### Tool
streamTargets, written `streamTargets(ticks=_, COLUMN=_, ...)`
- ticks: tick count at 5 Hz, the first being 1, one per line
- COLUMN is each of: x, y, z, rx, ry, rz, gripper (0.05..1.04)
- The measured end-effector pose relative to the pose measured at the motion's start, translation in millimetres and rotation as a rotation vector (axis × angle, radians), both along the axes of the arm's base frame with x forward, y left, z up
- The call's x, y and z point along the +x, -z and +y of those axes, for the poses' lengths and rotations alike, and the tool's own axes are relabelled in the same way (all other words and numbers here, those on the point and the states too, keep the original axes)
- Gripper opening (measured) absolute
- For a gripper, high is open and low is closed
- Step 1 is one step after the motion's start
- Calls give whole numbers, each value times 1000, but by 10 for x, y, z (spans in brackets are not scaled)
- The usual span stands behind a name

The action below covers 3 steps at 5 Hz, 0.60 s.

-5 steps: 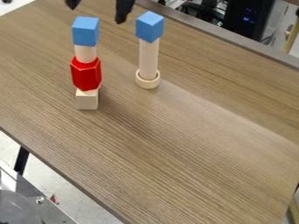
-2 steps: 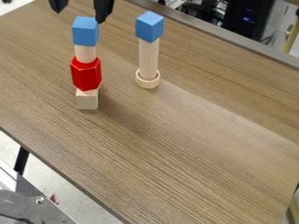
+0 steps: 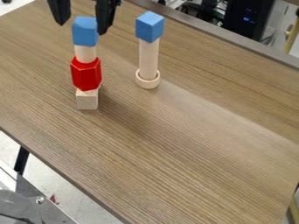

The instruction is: Put the blue cube on top of the blue cube in the top middle of the table

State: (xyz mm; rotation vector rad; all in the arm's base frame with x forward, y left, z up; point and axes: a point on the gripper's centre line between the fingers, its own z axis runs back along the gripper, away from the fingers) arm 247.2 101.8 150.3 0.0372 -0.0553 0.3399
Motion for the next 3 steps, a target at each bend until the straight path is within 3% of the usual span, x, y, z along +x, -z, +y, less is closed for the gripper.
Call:
streamTargets(ticks=2, x=134, y=110, z=71, rx=37, ry=-38, rz=48, gripper=967)
streamTargets(ticks=3, x=144, y=182, z=97, rx=42, ry=-53, rz=71, gripper=666)
